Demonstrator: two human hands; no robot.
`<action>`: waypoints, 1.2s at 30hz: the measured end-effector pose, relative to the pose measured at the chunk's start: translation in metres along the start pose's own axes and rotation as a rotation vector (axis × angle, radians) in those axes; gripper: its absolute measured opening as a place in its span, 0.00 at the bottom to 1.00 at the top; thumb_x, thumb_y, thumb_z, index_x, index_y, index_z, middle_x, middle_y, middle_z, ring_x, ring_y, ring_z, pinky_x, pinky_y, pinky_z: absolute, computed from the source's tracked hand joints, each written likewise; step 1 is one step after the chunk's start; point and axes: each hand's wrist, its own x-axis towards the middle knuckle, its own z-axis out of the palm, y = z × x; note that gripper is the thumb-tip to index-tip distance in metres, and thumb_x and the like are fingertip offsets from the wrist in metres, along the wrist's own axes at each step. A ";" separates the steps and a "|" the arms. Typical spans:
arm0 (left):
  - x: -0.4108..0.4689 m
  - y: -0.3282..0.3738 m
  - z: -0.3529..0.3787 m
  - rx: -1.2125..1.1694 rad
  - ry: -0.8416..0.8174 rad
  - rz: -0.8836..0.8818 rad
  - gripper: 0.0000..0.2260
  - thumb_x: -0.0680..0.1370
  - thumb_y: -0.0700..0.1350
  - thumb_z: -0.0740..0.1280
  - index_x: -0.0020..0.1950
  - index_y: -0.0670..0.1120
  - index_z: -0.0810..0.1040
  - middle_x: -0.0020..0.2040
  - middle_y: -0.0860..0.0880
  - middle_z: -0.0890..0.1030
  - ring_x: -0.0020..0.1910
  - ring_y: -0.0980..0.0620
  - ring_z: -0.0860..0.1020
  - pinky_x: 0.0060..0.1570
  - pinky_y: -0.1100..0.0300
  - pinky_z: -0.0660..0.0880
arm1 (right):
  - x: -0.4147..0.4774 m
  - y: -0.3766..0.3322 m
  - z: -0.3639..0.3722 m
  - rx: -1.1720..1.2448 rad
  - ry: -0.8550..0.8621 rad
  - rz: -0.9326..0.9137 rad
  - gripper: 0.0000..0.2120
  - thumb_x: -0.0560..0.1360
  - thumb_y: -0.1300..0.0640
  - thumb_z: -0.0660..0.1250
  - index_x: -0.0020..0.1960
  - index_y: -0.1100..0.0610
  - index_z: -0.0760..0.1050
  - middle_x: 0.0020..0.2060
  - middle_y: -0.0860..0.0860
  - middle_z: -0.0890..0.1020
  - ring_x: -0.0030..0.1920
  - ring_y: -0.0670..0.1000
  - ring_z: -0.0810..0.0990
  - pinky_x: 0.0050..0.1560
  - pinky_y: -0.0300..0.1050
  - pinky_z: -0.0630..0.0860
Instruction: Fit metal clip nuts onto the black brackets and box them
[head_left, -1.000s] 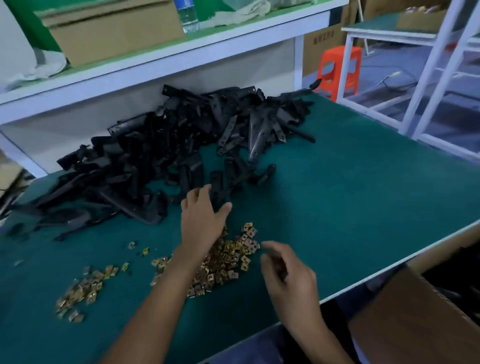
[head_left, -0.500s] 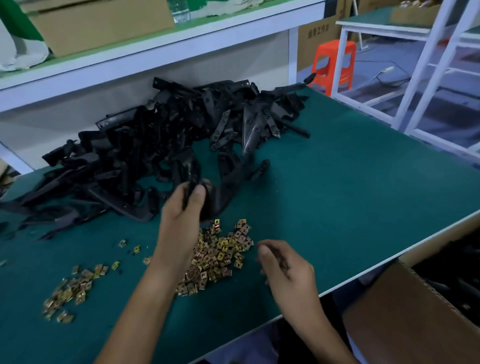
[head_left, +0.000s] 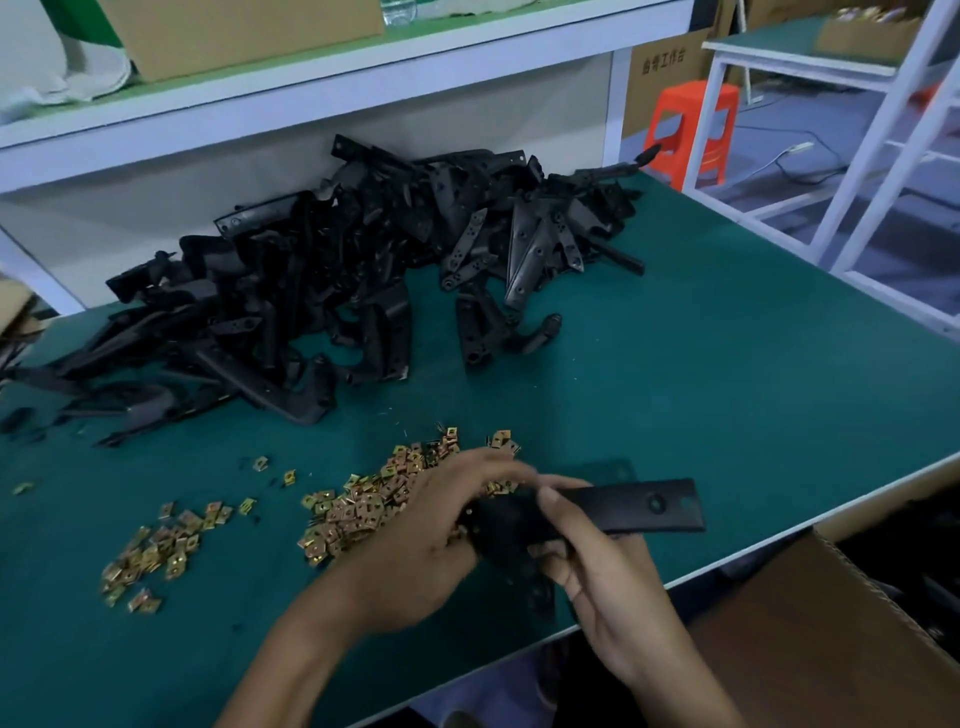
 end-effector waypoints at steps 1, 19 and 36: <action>0.008 -0.004 -0.002 -0.030 0.070 -0.055 0.31 0.77 0.31 0.61 0.66 0.67 0.71 0.68 0.69 0.70 0.72 0.66 0.64 0.69 0.69 0.63 | 0.002 0.001 0.000 -0.003 0.062 -0.064 0.12 0.67 0.51 0.75 0.49 0.54 0.86 0.41 0.56 0.86 0.31 0.49 0.81 0.28 0.38 0.76; 0.064 -0.024 0.004 0.150 0.285 -0.226 0.02 0.83 0.52 0.64 0.54 0.58 0.76 0.49 0.61 0.80 0.50 0.63 0.78 0.46 0.64 0.71 | -0.001 0.003 -0.002 -0.085 0.177 -0.186 0.08 0.73 0.51 0.70 0.48 0.51 0.85 0.38 0.55 0.85 0.32 0.51 0.81 0.29 0.40 0.76; -0.036 0.007 0.053 -1.133 0.610 -0.388 0.10 0.75 0.38 0.69 0.56 0.41 0.82 0.44 0.42 0.86 0.39 0.52 0.82 0.39 0.61 0.80 | 0.004 0.013 0.009 -0.063 0.026 -0.200 0.13 0.72 0.56 0.72 0.56 0.54 0.79 0.41 0.54 0.84 0.36 0.48 0.81 0.33 0.38 0.78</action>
